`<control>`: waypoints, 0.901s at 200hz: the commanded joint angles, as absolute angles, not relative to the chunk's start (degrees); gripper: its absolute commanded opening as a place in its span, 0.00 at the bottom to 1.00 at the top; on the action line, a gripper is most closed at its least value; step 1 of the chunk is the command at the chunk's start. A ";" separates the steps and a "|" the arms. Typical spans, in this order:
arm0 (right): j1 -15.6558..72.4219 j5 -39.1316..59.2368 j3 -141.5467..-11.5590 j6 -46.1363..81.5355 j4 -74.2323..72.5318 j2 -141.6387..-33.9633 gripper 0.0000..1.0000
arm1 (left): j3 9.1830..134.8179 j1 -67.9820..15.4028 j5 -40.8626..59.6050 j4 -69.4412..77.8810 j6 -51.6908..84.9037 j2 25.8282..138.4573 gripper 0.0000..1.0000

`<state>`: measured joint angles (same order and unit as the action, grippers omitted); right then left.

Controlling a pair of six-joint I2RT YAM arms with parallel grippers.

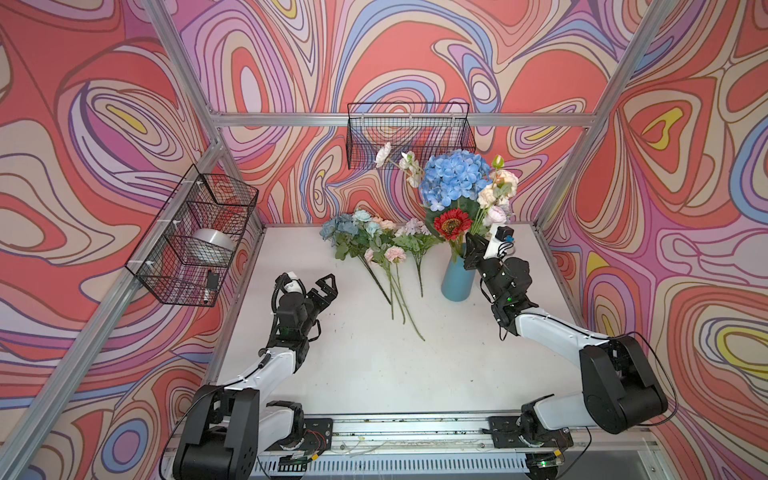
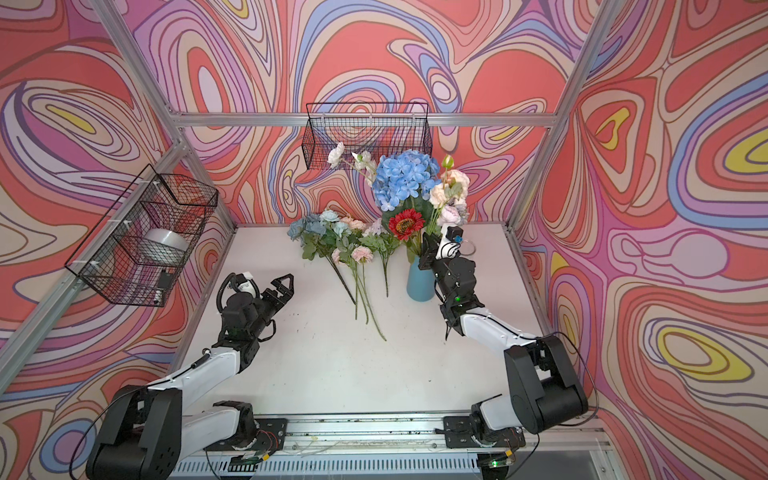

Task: Arrange the flowers into the vase
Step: 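Lower the peach rose stem into the teal vase with the right gripper, then open the right gripper and move it back to the flower pile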

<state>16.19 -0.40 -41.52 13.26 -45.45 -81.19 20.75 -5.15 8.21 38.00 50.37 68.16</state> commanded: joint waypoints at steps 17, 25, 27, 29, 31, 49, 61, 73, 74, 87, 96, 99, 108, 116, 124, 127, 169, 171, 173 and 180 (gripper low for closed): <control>16.11 1.23 -44.67 12.90 -25.11 -74.59 0.43 | 22.65 -4.74 10.67 42.73 52.63 69.92 1.00; 16.08 1.02 -46.31 13.11 -18.93 -73.23 0.45 | 22.89 -4.75 10.90 43.33 53.03 70.47 1.00; 16.15 0.98 -46.67 13.17 -17.54 -72.93 0.45 | 22.88 -4.75 10.96 43.46 53.16 70.59 1.00; 16.14 1.06 -47.02 13.22 -16.21 -72.55 0.46 | 22.90 -4.75 10.98 43.60 53.28 70.69 1.00; 16.17 1.10 -47.39 13.35 -14.88 -72.17 0.46 | 22.97 -4.75 11.05 43.84 53.44 70.85 1.00; 16.15 1.20 -49.03 14.38 -5.09 -68.89 0.51 | 23.54 -4.70 11.83 45.60 54.67 72.20 1.00; 16.17 2.26 -50.19 14.93 1.00 -66.96 0.52 | 24.01 -4.75 12.80 46.76 55.39 73.24 1.00; 16.26 3.72 -51.49 15.44 6.70 -65.49 0.52 | 24.55 -4.81 13.67 47.70 56.09 74.06 1.00; 16.26 3.84 -51.59 15.41 7.26 -65.39 0.52 | 24.58 -4.82 13.73 47.80 56.17 74.08 1.00; 17.03 4.87 -52.84 15.73 12.52 -64.37 0.52 | 24.93 -4.83 14.39 48.80 56.68 74.82 1.00; 18.24 5.01 -53.41 15.86 15.01 -63.99 0.52 | 25.16 -4.83 14.63 48.95 56.84 74.93 1.00; 18.84 4.98 -53.55 15.90 15.62 -63.96 0.52 | 25.26 -4.83 14.67 48.90 56.86 74.97 1.00; 21.16 4.59 -53.94 15.87 17.25 -64.17 0.51 | 25.57 -4.85 15.00 48.58 56.86 74.84 1.00; 23.80 3.70 -54.28 15.99 18.25 -64.84 0.51 | 25.96 -4.88 15.37 48.16 56.73 74.67 1.00; 26.79 2.39 -54.85 15.91 19.06 -66.09 0.51 | 26.31 -4.83 15.70 47.52 56.60 74.43 1.00; 28.01 1.89 -54.96 15.91 19.27 -66.62 0.51 | 26.35 -4.88 15.79 47.20 56.52 74.32 1.00; 42.22 -0.88 -59.59 16.61 18.08 -80.19 0.49 | 25.54 -4.84 14.96 43.30 55.06 71.03 1.00; 42.81 -1.01 -59.92 16.61 17.88 -80.96 0.49 | 25.44 -4.83 14.88 43.04 54.99 70.82 1.00; 43.20 -1.18 -60.29 16.61 17.74 -81.72 0.49 | 25.37 -4.83 14.62 42.77 54.84 70.59 1.00; 44.73 -2.11 -61.70 16.80 17.16 -84.44 0.49 | 24.95 -4.83 13.90 41.81 54.42 69.80 1.00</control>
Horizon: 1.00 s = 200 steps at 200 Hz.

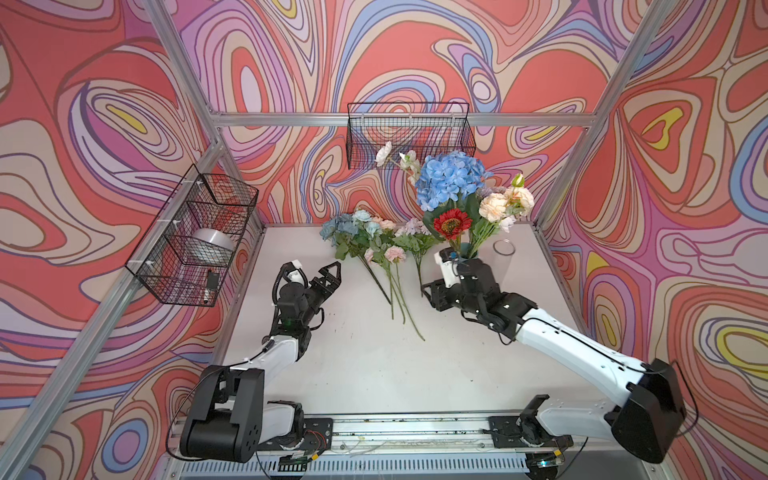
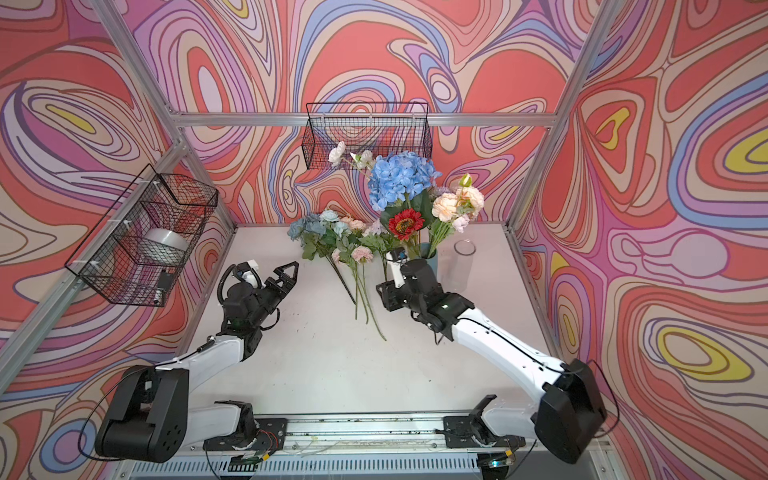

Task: Arrange the flowers into the vase
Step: 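Open the right gripper and move it back to the flower pile, then grasp the white-lilac flower spray stems with the right gripper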

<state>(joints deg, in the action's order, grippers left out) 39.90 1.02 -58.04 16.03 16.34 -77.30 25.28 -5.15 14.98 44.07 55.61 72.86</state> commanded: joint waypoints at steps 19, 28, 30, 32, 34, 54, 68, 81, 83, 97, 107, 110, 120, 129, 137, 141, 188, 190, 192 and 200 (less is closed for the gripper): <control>46.99 -5.18 -66.10 18.49 16.09 -91.90 0.47 | 23.69 -4.70 12.00 39.90 53.32 67.82 1.00; 47.39 -8.10 -68.13 20.37 16.08 -94.94 0.47 | 23.08 -4.58 11.22 39.14 52.86 67.04 1.00; 47.51 -8.79 -68.54 20.80 16.11 -95.50 0.47 | 22.93 -4.53 11.07 38.94 52.76 66.81 1.00; 47.54 -9.45 -68.88 21.18 16.00 -95.99 0.47 | 22.83 -4.49 10.87 38.76 52.68 66.63 1.00; 47.55 -10.12 -69.25 21.51 15.89 -96.64 0.47 | 22.82 -4.44 10.69 38.56 52.59 66.56 1.00; 47.59 -16.11 -71.89 23.08 14.21 -102.03 0.47 | 21.30 -3.67 9.02 37.96 52.34 65.41 1.00; 47.54 -20.25 -74.95 22.56 15.61 -106.67 0.47 | 20.66 -3.28 8.66 38.19 52.10 65.04 1.00; 47.44 -24.32 -78.84 20.85 17.33 -110.37 0.47 | 20.54 -3.16 8.84 37.90 51.45 64.93 1.00; 47.41 -24.69 -79.50 20.55 17.56 -110.98 0.47 | 20.63 -3.16 8.84 37.89 51.31 64.95 1.00; 47.16 -26.62 -82.99 18.65 18.55 -114.65 0.47 | 20.65 -3.03 9.04 37.79 50.62 64.90 1.00; 46.68 -26.32 -85.12 17.79 18.94 -116.72 0.47 | 20.69 -3.05 8.97 37.79 50.16 64.99 1.00; 46.59 -26.49 -85.75 17.62 19.03 -117.23 0.47 | 20.66 -3.03 8.93 37.79 50.06 65.00 1.00; 45.97 -27.72 -87.47 17.76 19.95 -119.05 0.47 | 20.53 -3.04 8.83 37.81 49.77 65.19 1.00; 44.98 -29.17 -88.99 18.81 21.31 -120.45 0.47 | 20.55 -3.07 8.75 37.89 49.53 65.17 1.00; 43.82 -29.67 -89.78 19.87 21.98 -121.18 0.47 | 20.48 -3.08 8.76 37.88 49.33 65.34 1.00; 43.19 -29.75 -89.93 20.37 22.06 -121.46 0.47 | 20.50 -3.08 8.85 37.92 49.26 65.31 1.00; 37.99 -31.02 -91.73 19.87 19.33 -123.67 0.47 | 20.82 -3.08 9.84 40.14 49.12 67.61 1.00; 37.73 -30.91 -91.88 19.80 19.33 -123.91 0.47 | 20.87 -3.08 9.95 40.31 49.17 67.77 1.00; 37.49 -30.82 -92.10 19.78 19.34 -124.18 0.47 | 20.84 -3.08 10.05 40.55 49.27 67.92 1.00; 36.61 -30.11 -92.71 19.58 19.21 -125.06 0.47 | 20.84 -3.08 10.41 41.22 49.43 68.41 1.00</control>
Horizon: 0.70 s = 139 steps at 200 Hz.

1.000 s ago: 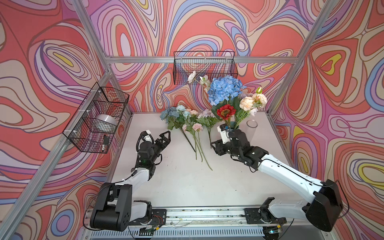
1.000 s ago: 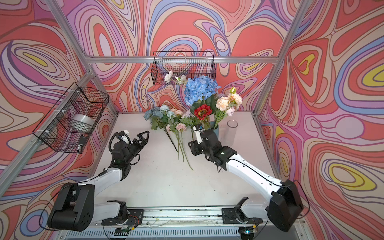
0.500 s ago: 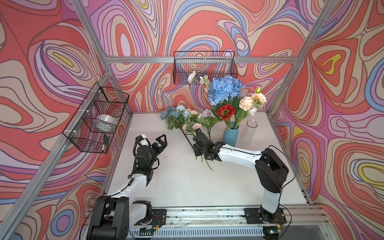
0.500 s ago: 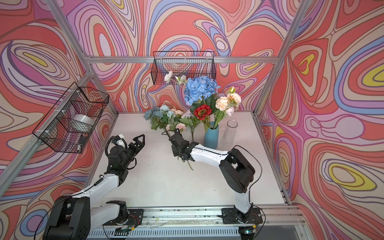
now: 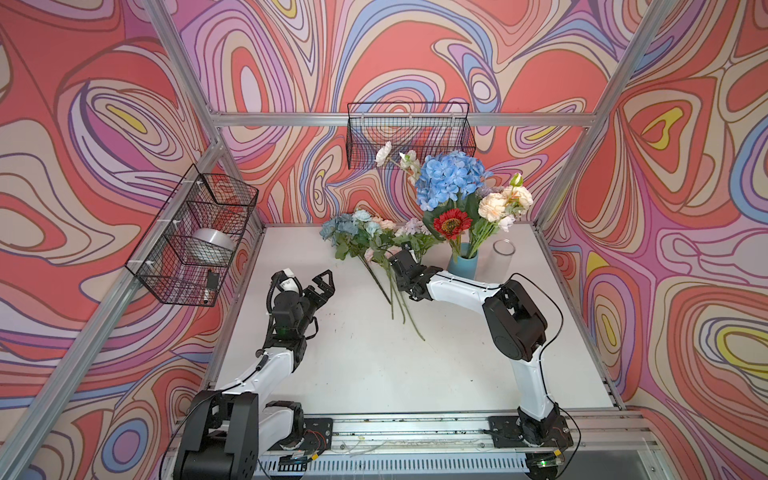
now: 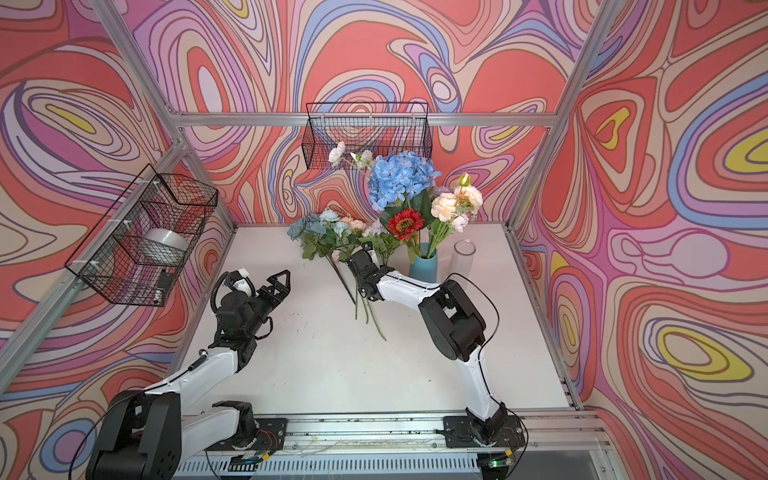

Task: Arrange the flowers into the vase
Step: 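Grasp the white-lilac flower spray stems with the right gripper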

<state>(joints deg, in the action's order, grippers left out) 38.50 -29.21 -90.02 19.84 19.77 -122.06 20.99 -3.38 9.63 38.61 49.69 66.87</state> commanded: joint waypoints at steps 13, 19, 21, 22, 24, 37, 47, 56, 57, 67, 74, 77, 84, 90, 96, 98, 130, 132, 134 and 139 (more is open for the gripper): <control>35.57 -29.04 -93.64 19.19 18.63 -126.38 0.47 | 20.83 -3.07 10.91 42.12 49.70 69.21 1.00; 35.25 -28.59 -94.00 18.70 18.25 -126.90 0.48 | 20.91 -3.07 11.11 42.40 49.81 69.59 1.00; 35.14 -28.57 -94.19 18.61 18.21 -127.15 0.48 | 20.87 -3.03 11.15 42.48 49.83 69.60 1.00; 35.10 -28.57 -94.29 18.53 18.16 -127.25 0.47 | 20.89 -3.05 11.11 42.51 49.83 69.65 1.00; 35.03 -28.57 -94.35 18.39 18.12 -127.39 0.47 | 20.91 -3.03 11.22 42.60 49.83 69.73 1.00; 34.60 -28.33 -95.72 17.81 18.02 -128.82 0.47 | 20.91 -3.07 11.34 42.88 49.93 70.09 1.00; 34.27 -28.21 -96.75 17.54 18.02 -129.89 0.47 | 20.99 -3.08 11.41 43.02 49.93 70.27 1.00; 33.85 -28.28 -97.82 17.33 18.02 -130.80 0.47 | 21.07 -3.07 11.45 43.14 50.02 70.41 1.00; 33.85 -28.25 -97.91 17.32 18.02 -130.92 0.47 | 21.08 -3.07 11.48 43.15 50.01 70.45 1.00; 33.39 -28.08 -98.83 17.11 17.93 -131.99 0.47 | 21.13 -3.07 11.53 43.31 50.01 70.59 1.00; 33.15 -28.13 -99.47 16.97 17.78 -132.59 0.46 | 21.18 -3.08 11.68 43.33 50.05 70.66 1.00; 33.06 -28.19 -99.68 16.78 17.69 -132.80 0.45 | 21.24 -3.00 11.71 43.33 50.14 70.66 1.00; 32.88 -28.35 -100.01 16.63 17.38 -133.11 0.43 | 21.28 -3.05 11.78 43.33 50.01 70.67 1.00; 32.80 -28.51 -100.22 16.45 16.98 -133.38 0.41 | 21.38 -3.03 11.86 43.34 50.06 70.66 1.00; 32.71 -28.64 -100.23 16.21 16.47 -133.45 0.38 | 21.36 -3.08 11.83 43.33 50.01 70.64 1.00; 32.70 -28.69 -100.27 16.14 16.31 -133.47 0.37 | 21.42 -3.05 11.86 43.33 50.01 70.61 1.00; 32.35 -28.83 -100.72 15.65 15.65 -133.93 0.18 | 21.45 -3.03 11.80 43.48 50.14 70.63 1.00; 32.34 -28.83 -100.72 15.62 15.65 -133.88 0.17 | 21.45 -3.04 11.85 43.50 50.15 70.61 1.00; 32.34 -28.89 -100.72 15.57 15.60 -133.86 0.15 | 21.45 -3.07 11.80 43.50 50.11 70.61 1.00; 32.34 -28.62 -100.66 15.34 15.48 -133.82 0.08 | 21.45 -3.06 11.89 43.51 50.18 70.58 1.00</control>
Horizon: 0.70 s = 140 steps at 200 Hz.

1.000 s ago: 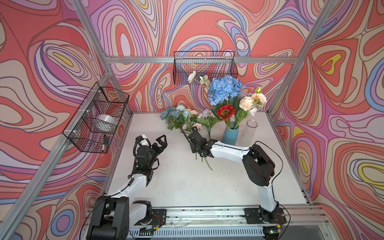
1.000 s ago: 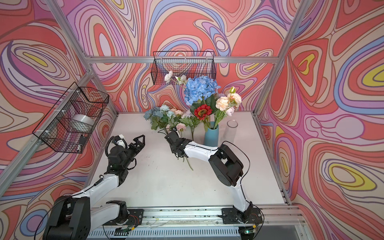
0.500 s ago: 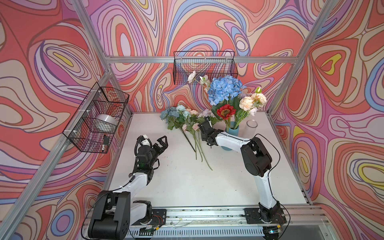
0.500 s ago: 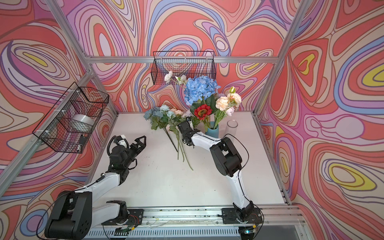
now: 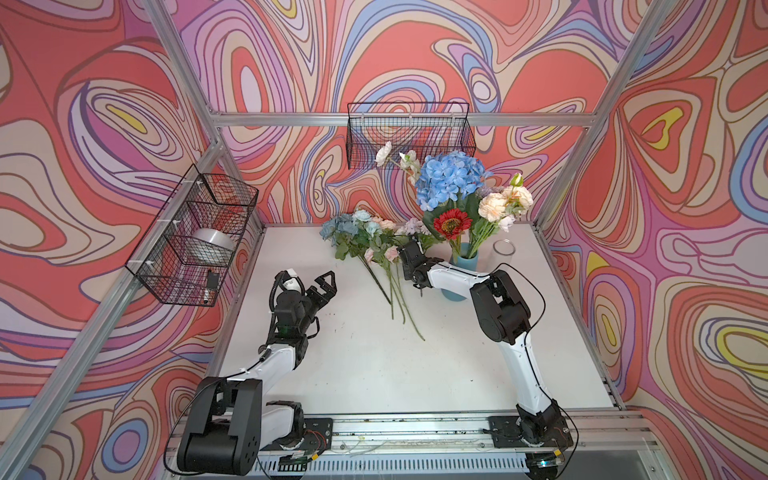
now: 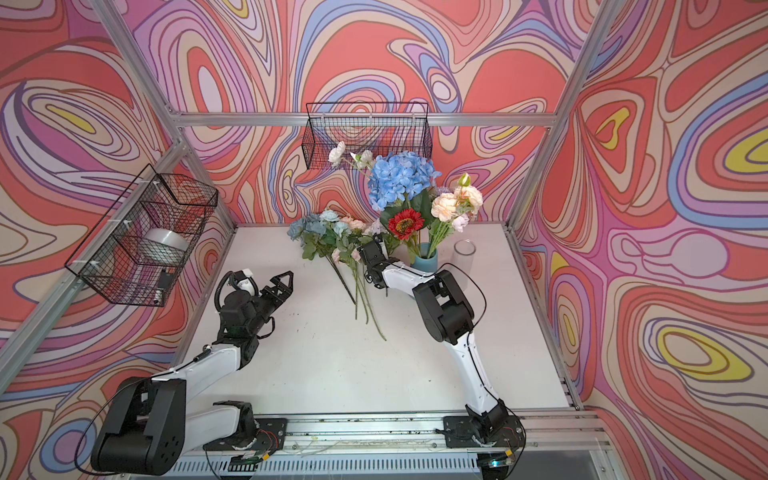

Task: Arrange the flowers into the vase
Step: 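Grasp the white-lilac flower spray stems with the right gripper, then lift the spray with the right gripper while the left reaches for the vase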

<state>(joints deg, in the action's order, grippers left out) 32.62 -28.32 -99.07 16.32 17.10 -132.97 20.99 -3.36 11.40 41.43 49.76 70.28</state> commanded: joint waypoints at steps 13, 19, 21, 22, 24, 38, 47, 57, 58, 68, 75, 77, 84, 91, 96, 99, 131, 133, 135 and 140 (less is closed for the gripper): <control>32.34 -27.22 -100.14 15.05 14.96 -132.86 0.00 | 21.45 -3.07 12.02 43.67 50.23 70.49 1.00; 32.34 -26.02 -99.36 14.61 13.97 -131.93 0.00 | 21.47 -3.08 12.12 43.68 50.26 70.41 1.00; 32.34 -25.58 -98.98 14.40 13.45 -131.57 0.00 | 21.52 -3.03 12.13 43.68 50.27 70.40 1.00; 32.34 -25.31 -98.79 14.23 13.18 -131.40 0.00 | 21.48 -3.05 12.13 43.68 50.23 70.40 1.00; 32.34 -24.79 -98.39 14.06 12.66 -130.96 0.00 | 21.50 -3.07 12.08 43.68 50.24 70.40 1.00; 32.56 -20.61 -95.26 12.98 9.15 -127.58 0.00 | 21.50 -3.08 12.27 44.06 50.23 70.31 1.00; 32.82 -18.19 -93.43 11.96 7.48 -125.25 0.00 | 21.53 -3.05 12.49 44.40 50.27 70.40 1.00; 33.25 -15.41 -92.21 10.43 6.65 -122.81 0.00 | 21.53 -3.07 12.89 44.92 50.27 70.61 1.00; 33.33 -15.13 -92.07 10.18 6.62 -122.53 0.00 | 21.53 -3.07 12.95 44.96 50.27 70.59 1.00; 34.17 -13.88 -90.93 8.41 6.25 -120.26 0.00 | 21.51 -3.08 13.40 45.70 50.50 70.74 1.00; 34.73 -12.83 -90.17 7.34 6.16 -118.28 0.00 | 21.49 -3.07 13.66 46.38 50.77 70.99 1.00; 34.90 -12.35 -89.91 7.00 6.04 -117.77 0.00 | 21.48 -3.05 13.72 46.53 50.88 71.12 1.00; 35.45 -11.47 -89.07 5.98 5.90 -115.94 0.00 | 21.45 -3.07 14.11 47.57 51.18 71.54 1.00; 36.13 -11.21 -88.30 5.16 5.64 -114.18 0.00 | 21.36 -3.08 14.53 48.57 51.64 72.01 1.00; 36.56 -10.62 -87.80 4.53 5.74 -112.97 0.00 | 21.32 -3.08 14.88 49.40 51.99 72.43 1.00; 36.85 -10.35 -87.49 4.07 5.87 -112.15 0.00 | 21.29 -3.07 15.05 49.86 52.17 72.69 1.00; 39.43 -7.08 -85.86 0.58 7.48 -104.93 0.00 | 21.02 -3.08 17.61 54.98 54.41 76.02 1.00; 39.56 -6.74 -85.69 0.39 7.52 -104.48 0.00 | 21.01 -3.03 17.76 55.29 54.58 76.20 1.00; 39.69 -6.34 -85.52 0.16 7.55 -104.01 0.00 | 20.92 -3.07 17.87 55.55 54.71 76.38 1.00; 39.95 -5.22 -85.00 -0.34 7.48 -102.81 0.00 | 20.80 -3.08 18.08 56.43 55.03 76.73 1.00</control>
